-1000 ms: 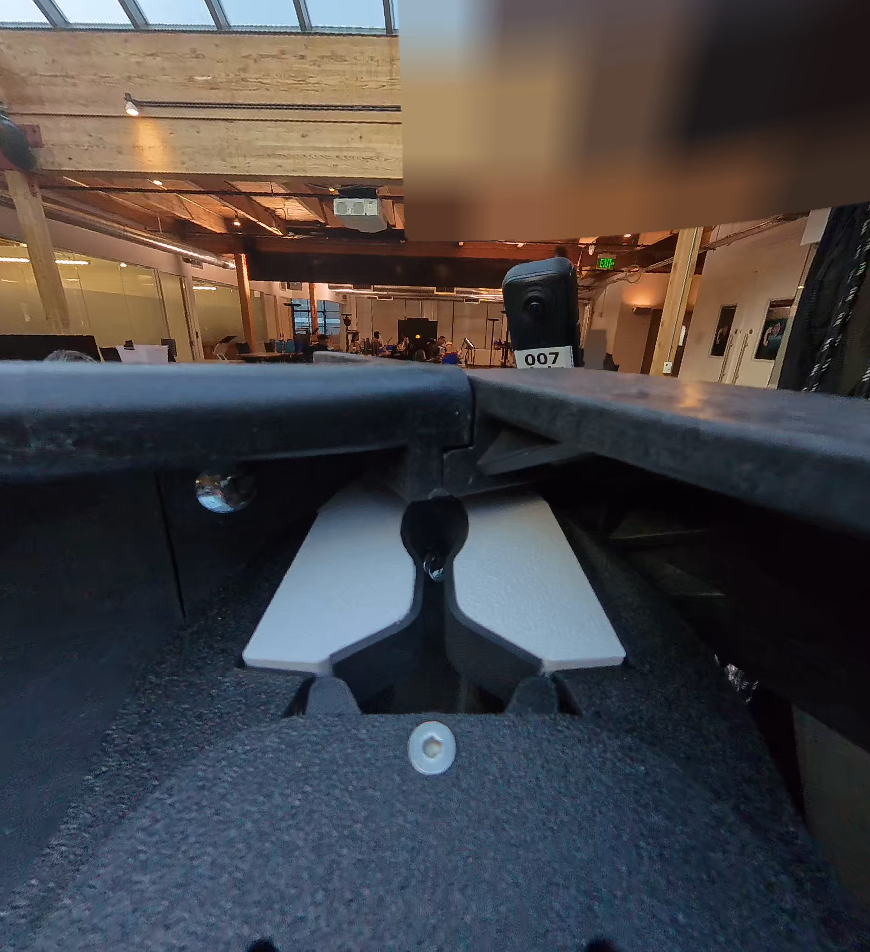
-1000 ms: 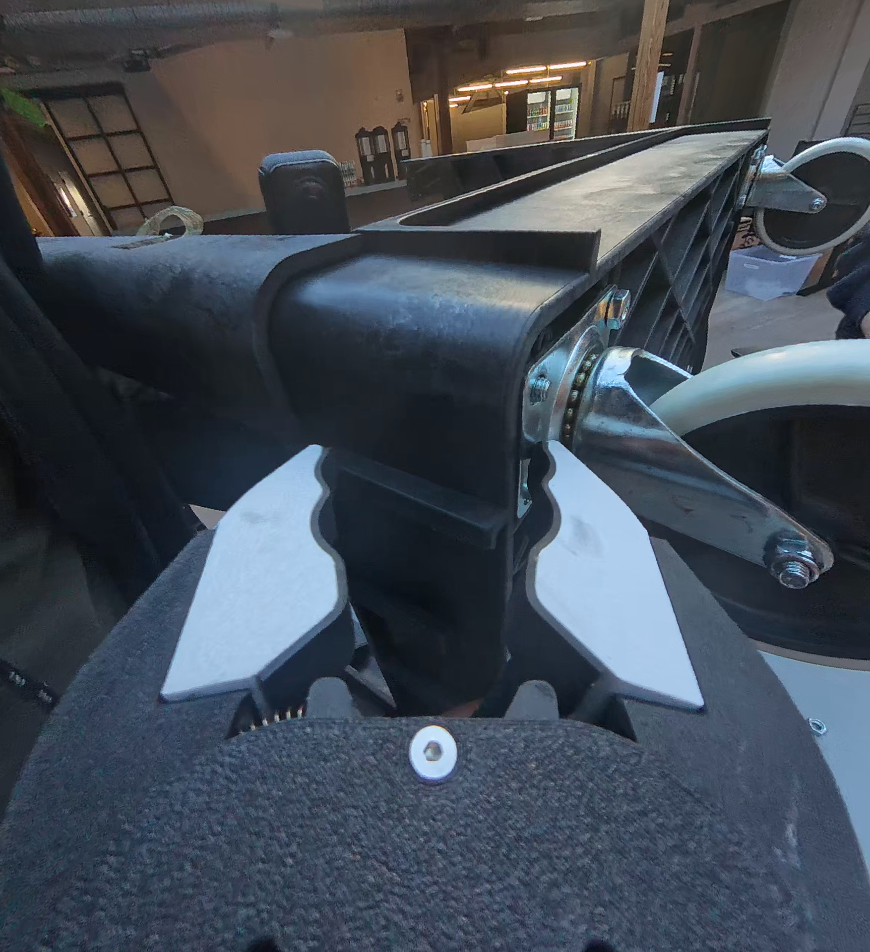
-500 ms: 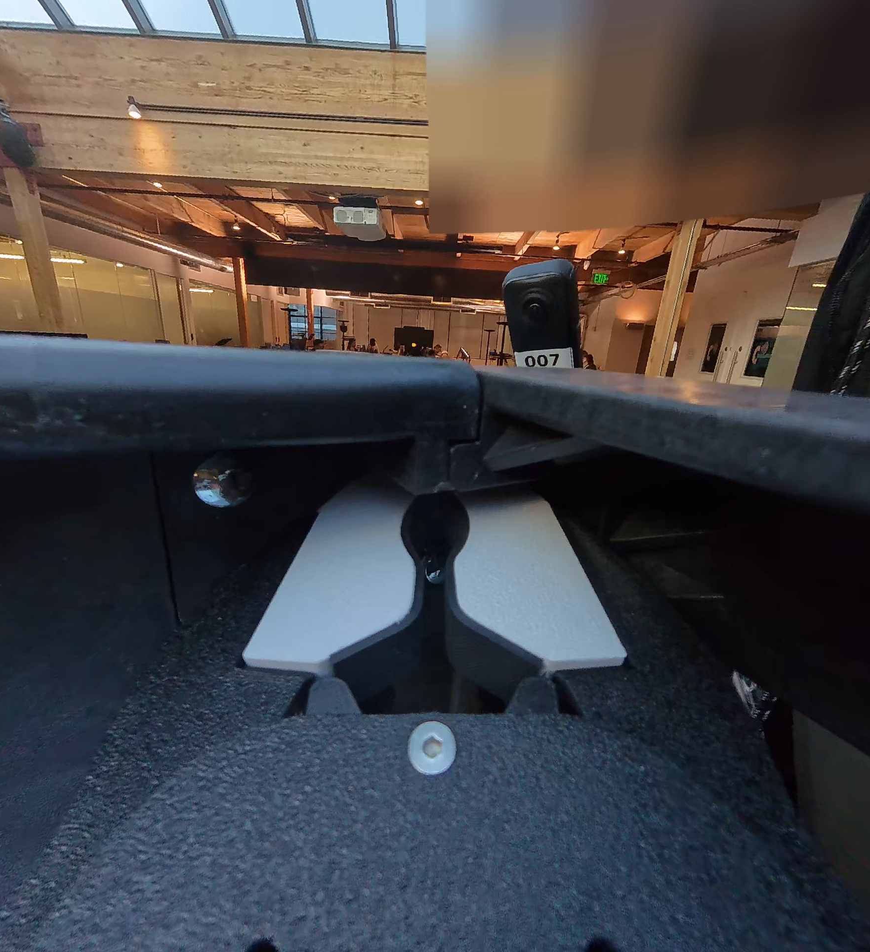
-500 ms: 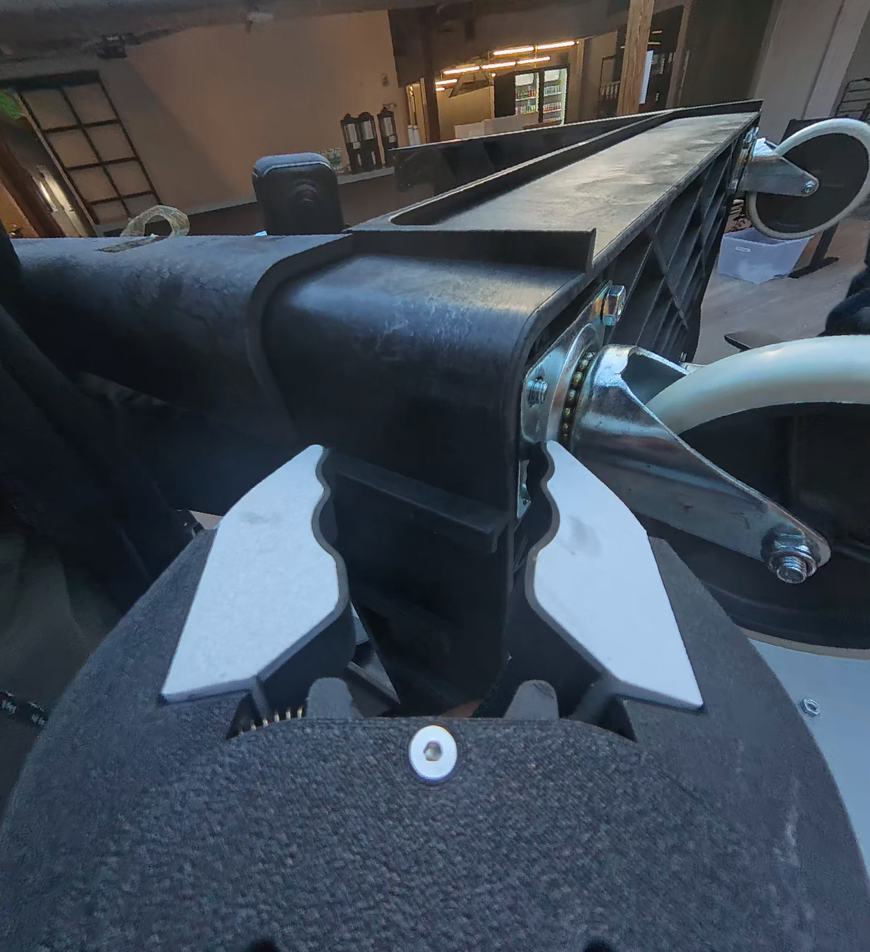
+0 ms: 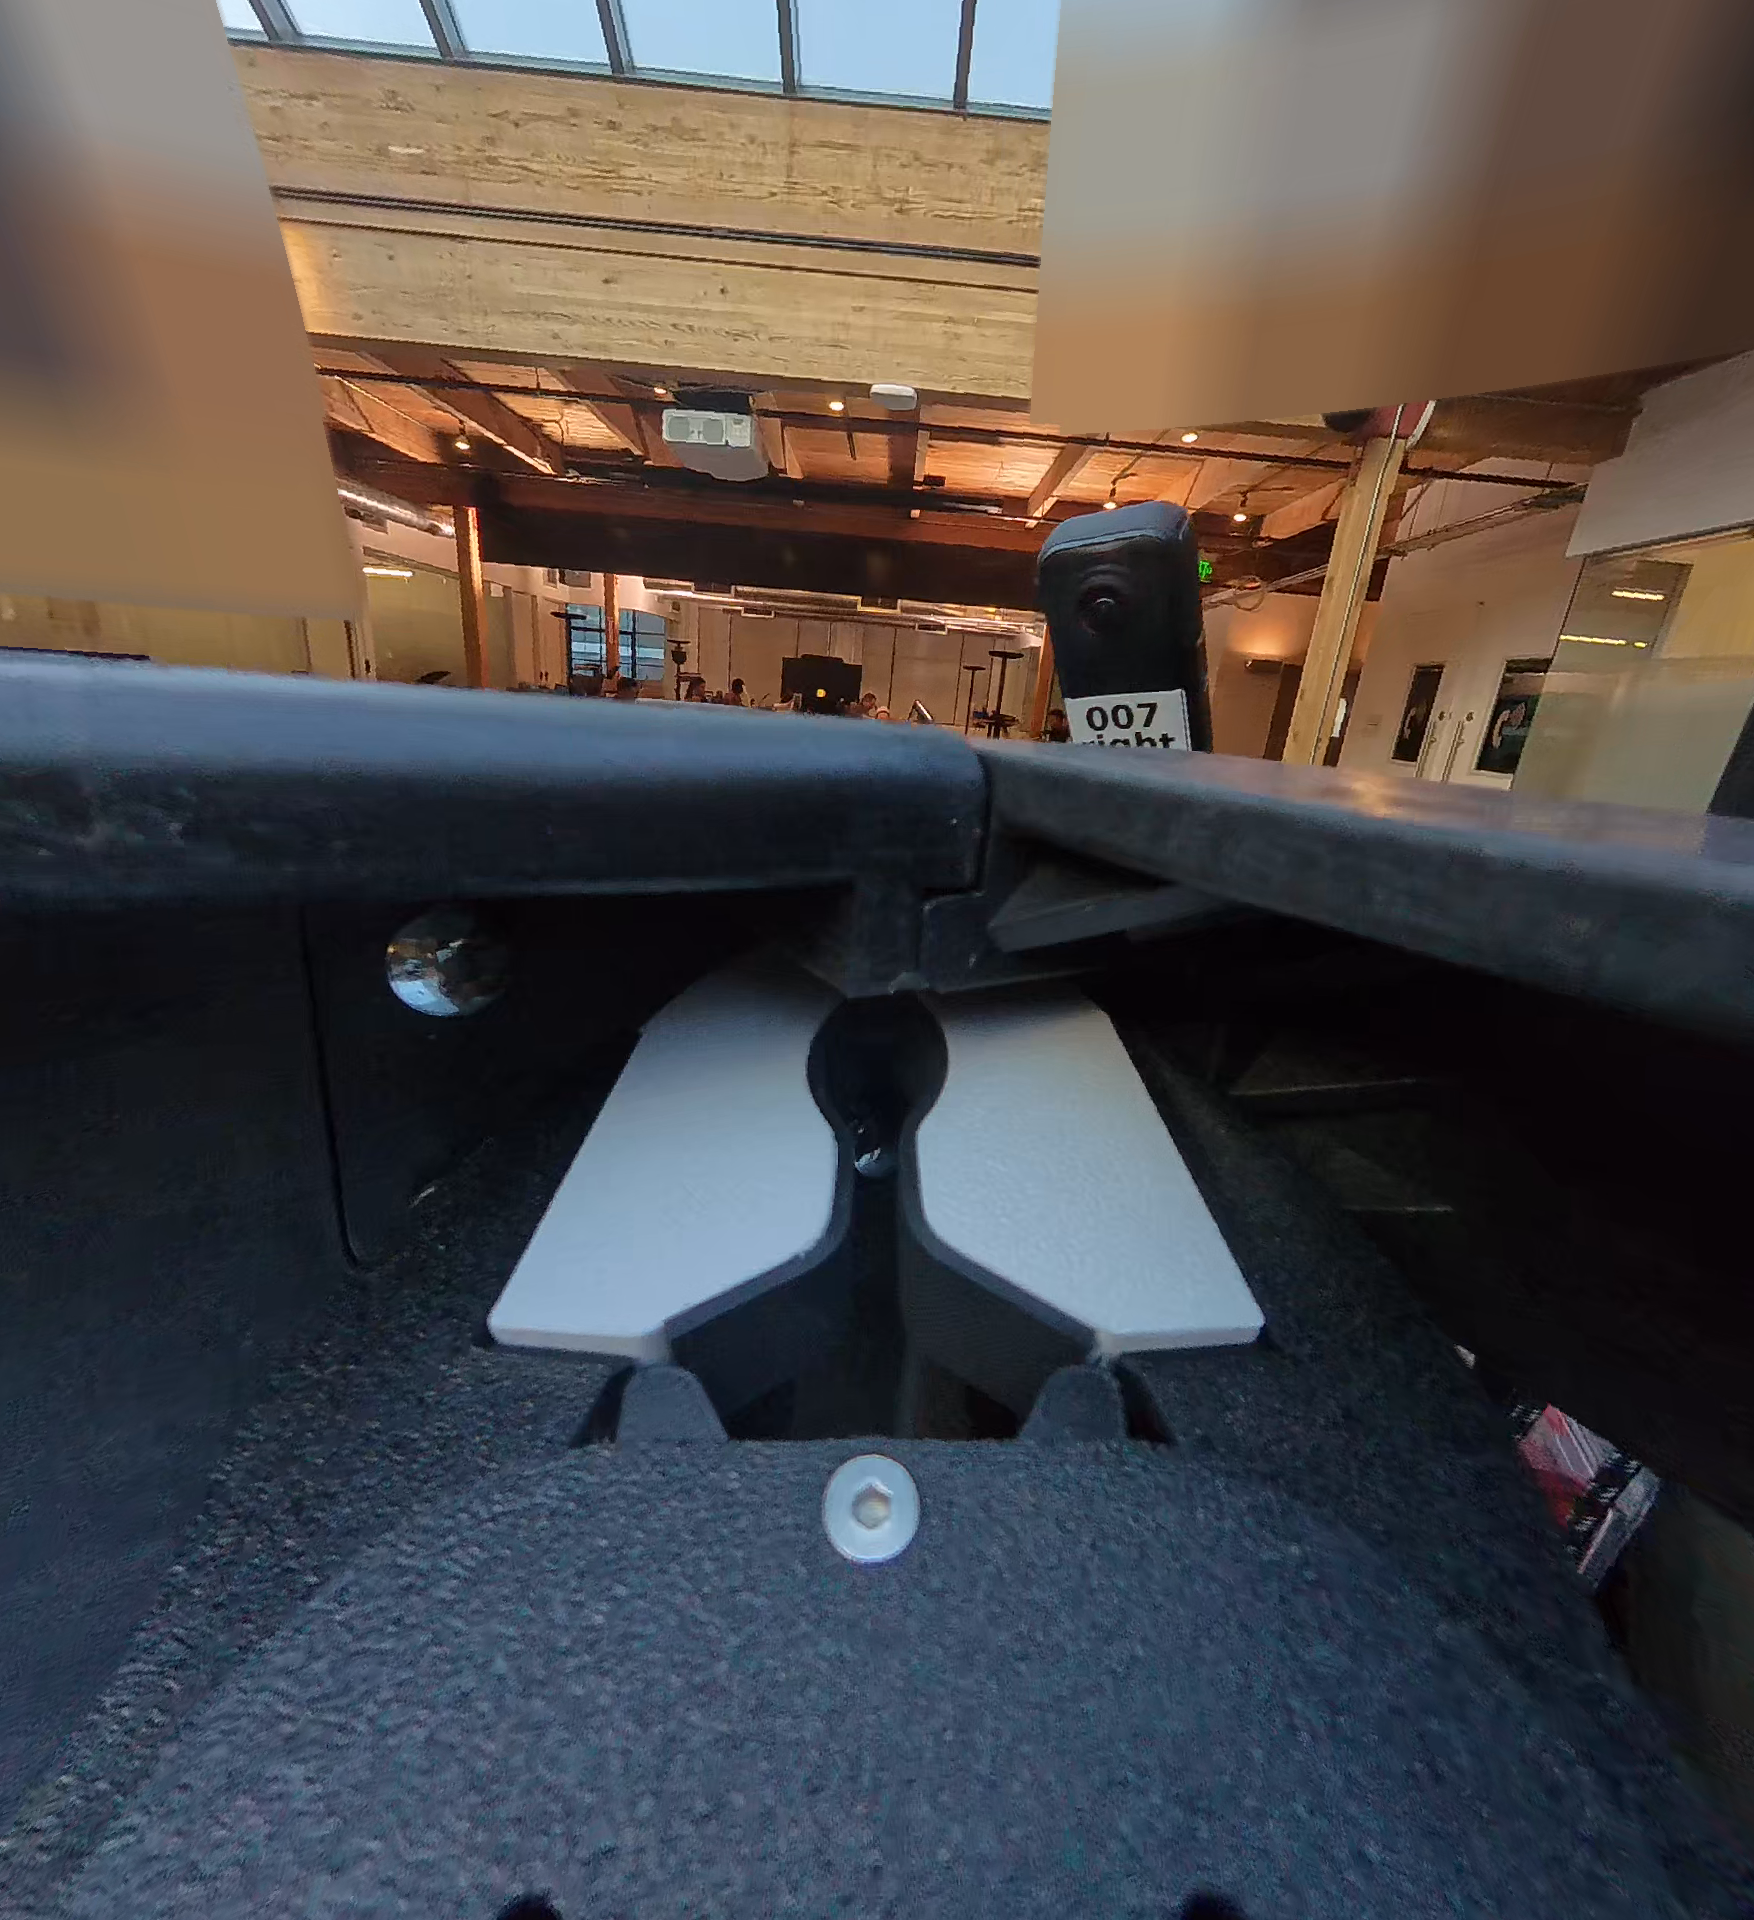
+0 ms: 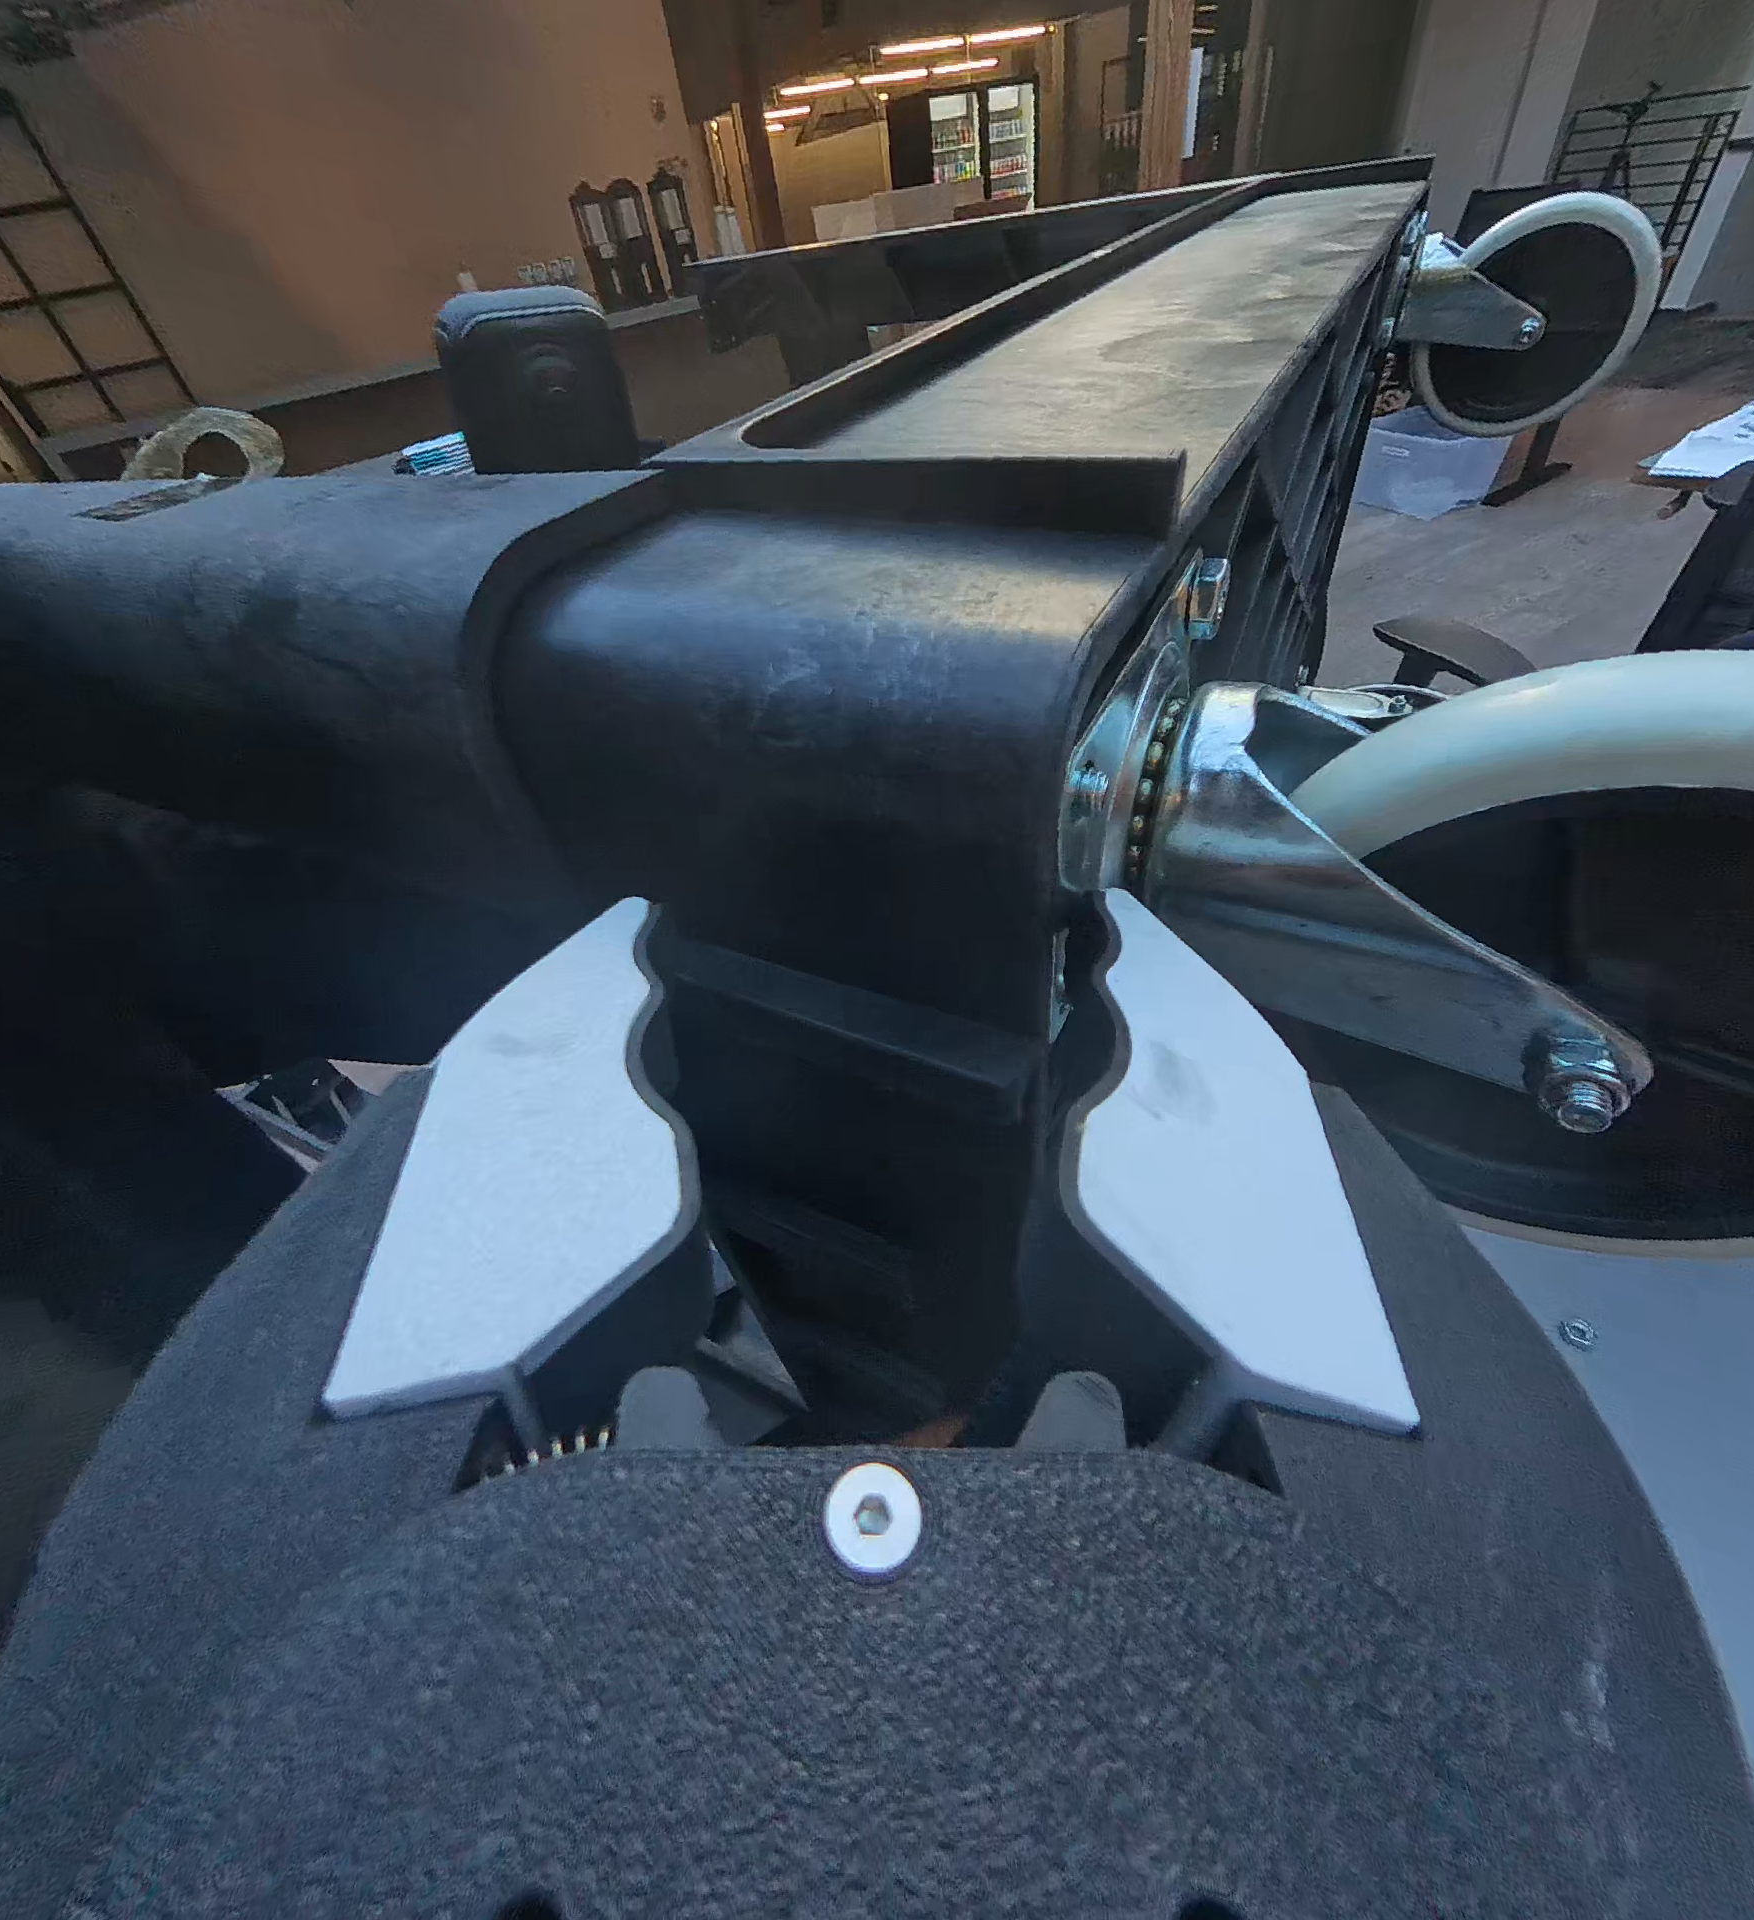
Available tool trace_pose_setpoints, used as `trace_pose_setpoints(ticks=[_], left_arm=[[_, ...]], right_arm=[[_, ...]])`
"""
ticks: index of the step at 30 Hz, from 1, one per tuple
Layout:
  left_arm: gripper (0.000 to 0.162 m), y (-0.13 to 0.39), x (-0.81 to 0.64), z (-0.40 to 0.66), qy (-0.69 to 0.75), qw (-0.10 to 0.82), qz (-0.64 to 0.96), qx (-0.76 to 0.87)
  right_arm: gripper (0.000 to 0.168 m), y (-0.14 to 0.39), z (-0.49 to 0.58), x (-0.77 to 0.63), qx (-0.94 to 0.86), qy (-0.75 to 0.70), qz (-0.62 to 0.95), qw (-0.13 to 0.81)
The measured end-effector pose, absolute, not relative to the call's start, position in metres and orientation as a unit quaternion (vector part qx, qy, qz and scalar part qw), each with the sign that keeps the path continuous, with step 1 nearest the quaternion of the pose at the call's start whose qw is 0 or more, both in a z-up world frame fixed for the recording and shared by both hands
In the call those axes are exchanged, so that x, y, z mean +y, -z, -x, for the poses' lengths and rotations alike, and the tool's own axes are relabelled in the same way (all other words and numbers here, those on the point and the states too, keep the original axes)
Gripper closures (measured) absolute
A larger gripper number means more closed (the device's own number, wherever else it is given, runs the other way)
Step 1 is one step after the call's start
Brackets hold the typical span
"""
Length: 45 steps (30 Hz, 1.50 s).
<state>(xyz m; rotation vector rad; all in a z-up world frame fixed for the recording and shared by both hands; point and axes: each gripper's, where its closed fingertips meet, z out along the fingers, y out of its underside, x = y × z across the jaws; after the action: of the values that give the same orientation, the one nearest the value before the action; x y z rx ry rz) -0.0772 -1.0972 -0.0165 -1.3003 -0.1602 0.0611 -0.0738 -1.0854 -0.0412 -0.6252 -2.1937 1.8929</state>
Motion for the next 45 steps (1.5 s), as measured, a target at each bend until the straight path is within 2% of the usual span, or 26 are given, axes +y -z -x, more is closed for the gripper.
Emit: trace_pose_setpoints(ticks=[13,16,18,20,27,31,39,45], left_arm=[[0.16,0.016,-1.097,0.077,-0.008,0.806,0.585,-0.085],[0.16,0.016,-1.097,0.077,-0.008,0.81,0.581,-0.086],[0.16,0.016,-1.097,0.077,-0.009,0.811,0.579,-0.085],[0.161,0.016,-1.097,0.076,-0.011,0.809,0.583,-0.083],[0.162,0.016,-1.097,0.076,-0.018,0.802,0.592,-0.083],[0.162,0.016,-1.098,0.076,-0.022,0.799,0.595,-0.086],[0.162,0.016,-1.098,0.075,-0.023,0.796,0.599,-0.089],[0.162,0.016,-1.098,0.075,-0.021,0.796,0.597,-0.094]], right_arm=[[0.086,0.043,0.073,-1.088,-0.754,-0.606,0.221,0.121],[0.092,0.043,0.075,-1.086,-0.739,-0.622,0.229,0.119],[0.102,0.043,0.077,-1.078,-0.721,-0.64,0.244,0.103],[0.101,0.045,0.079,-1.064,-0.697,-0.657,0.269,0.101],[0.102,0.095,0.08,-1.053,-0.719,-0.615,0.306,0.105],[0.104,0.106,0.072,-1.073,-0.742,-0.596,0.285,0.112],[0.089,0.107,0.068,-1.08,-0.757,-0.579,0.283,0.112],[0.087,0.11,0.066,-1.081,-0.788,-0.542,0.263,0.125]])
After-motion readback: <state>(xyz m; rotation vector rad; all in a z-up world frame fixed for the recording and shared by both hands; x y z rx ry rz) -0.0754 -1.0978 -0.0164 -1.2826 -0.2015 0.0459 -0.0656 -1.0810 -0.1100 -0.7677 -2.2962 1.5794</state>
